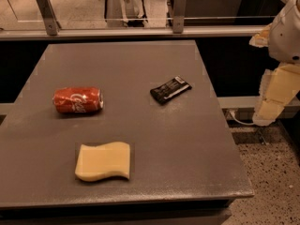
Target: Move rxbar chocolate near sponge
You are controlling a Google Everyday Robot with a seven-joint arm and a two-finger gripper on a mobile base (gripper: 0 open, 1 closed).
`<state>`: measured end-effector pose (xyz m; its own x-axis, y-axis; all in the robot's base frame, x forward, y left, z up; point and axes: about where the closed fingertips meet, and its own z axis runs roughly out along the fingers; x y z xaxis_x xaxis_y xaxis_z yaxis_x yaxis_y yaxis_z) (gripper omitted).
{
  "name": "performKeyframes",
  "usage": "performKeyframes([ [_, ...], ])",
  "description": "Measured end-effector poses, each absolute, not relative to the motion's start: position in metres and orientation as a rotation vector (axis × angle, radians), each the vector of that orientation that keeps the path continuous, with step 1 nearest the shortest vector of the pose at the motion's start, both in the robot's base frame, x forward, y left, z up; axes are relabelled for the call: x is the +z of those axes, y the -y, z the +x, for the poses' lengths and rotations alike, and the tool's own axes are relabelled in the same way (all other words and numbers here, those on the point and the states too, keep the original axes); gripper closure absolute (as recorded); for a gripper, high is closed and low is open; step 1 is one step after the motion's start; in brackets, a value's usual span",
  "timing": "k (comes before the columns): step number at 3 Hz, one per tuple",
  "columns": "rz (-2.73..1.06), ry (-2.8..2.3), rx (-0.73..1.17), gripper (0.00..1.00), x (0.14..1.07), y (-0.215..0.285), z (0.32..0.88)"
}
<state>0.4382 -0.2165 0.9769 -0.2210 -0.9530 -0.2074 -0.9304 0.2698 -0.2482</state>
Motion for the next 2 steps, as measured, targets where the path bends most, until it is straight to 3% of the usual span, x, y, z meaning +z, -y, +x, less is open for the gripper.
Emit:
performKeyframes([
  [2,-1.785,-2.19,-0.099,0.0,0.971,0.201,0.457],
])
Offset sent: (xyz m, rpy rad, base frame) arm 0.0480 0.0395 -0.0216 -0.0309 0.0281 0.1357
